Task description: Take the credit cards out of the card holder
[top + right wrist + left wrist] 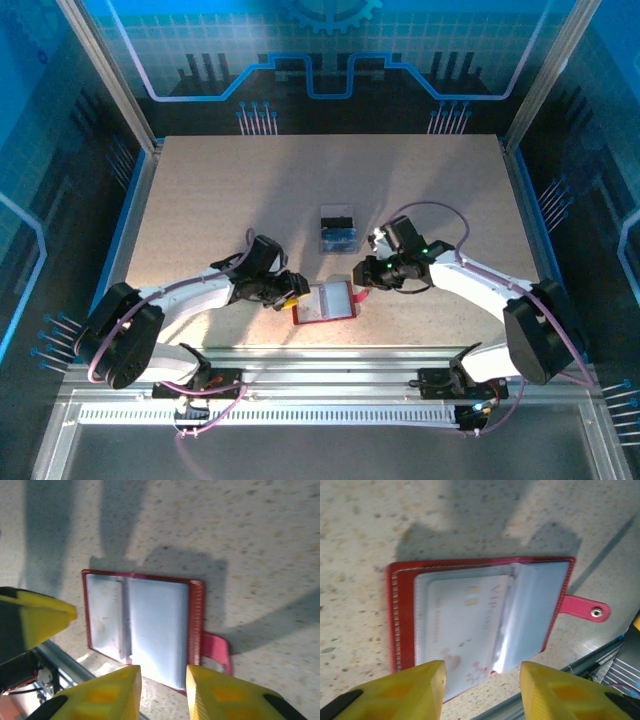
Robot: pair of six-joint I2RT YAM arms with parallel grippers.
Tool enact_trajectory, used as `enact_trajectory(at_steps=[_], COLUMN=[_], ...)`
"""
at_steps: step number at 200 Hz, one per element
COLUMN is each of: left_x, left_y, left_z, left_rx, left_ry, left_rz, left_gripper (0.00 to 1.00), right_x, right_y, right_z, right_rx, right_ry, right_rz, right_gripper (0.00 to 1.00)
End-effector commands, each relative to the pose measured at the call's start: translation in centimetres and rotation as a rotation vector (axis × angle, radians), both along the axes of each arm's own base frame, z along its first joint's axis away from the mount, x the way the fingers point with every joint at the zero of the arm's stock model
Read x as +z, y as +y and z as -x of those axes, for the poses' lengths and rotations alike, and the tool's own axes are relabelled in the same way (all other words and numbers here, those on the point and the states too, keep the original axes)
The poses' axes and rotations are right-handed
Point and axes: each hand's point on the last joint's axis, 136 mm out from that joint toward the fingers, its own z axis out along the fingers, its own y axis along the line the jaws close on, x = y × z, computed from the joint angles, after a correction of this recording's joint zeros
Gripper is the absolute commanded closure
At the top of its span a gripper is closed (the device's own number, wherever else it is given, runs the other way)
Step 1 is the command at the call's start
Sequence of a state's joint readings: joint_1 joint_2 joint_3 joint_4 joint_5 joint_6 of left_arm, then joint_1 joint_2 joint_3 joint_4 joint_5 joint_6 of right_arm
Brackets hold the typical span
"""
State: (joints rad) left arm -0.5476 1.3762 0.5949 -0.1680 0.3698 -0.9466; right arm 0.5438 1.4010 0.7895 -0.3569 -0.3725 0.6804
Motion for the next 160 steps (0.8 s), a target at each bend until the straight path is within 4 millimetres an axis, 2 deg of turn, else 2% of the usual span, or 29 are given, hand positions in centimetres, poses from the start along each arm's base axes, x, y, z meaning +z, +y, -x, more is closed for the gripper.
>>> enact_trajectory(at_steps=[1, 23, 34, 37, 43, 86, 114, 131, 160], left_x=[-0.1, -0.5, -0.6, -0.7, -0.7, -1.5, -2.0, -2.2, -2.5], left_y=[0.5, 0.6, 0.6, 0.6, 0.6, 0.8, 0.7, 0.6, 0.7], left_z=[0.0, 0.3, 0.4, 0.5, 0.5, 1.0, 1.2, 1.3, 1.3], left_rx=[0.031, 0.036, 0.034, 0.034, 0.030, 0.024, 0.020, 0.016, 0.016], left_ry=[-0.012, 0.000, 0.002, 0.005, 0.006, 0.017, 0.031, 0.037, 0.042], left_rz=[0.016, 0.028, 0.031, 0.030, 0.031, 0.027, 0.031, 0.033, 0.028], left_gripper=[0.62, 0.66, 0.68, 0.69, 0.70, 0.80, 0.82, 0.87, 0.87], right_x=[0.6, 0.2, -0.7, 0.0, 0.0, -1.2, -2.1, -2.7, -3.6], right_y=[2.5, 4.6, 5.3, 6.0, 6.5, 9.4, 10.4, 10.6, 10.6], right_z=[0.1, 0.6, 1.2, 0.8, 0.8, 1.4, 1.6, 1.7, 1.9], right_rx=[0.040, 0.082, 0.101, 0.107, 0.118, 0.165, 0.183, 0.184, 0.183], right_ry=[0.018, 0.033, 0.053, 0.036, 0.038, 0.070, 0.088, 0.103, 0.119], right_rz=[-0.036, -0.042, -0.033, -0.046, -0.049, -0.062, -0.057, -0.051, -0.042], right_gripper=[0.70, 0.70, 0.70, 0.70, 0.70, 0.70, 0.70, 0.70, 0.70])
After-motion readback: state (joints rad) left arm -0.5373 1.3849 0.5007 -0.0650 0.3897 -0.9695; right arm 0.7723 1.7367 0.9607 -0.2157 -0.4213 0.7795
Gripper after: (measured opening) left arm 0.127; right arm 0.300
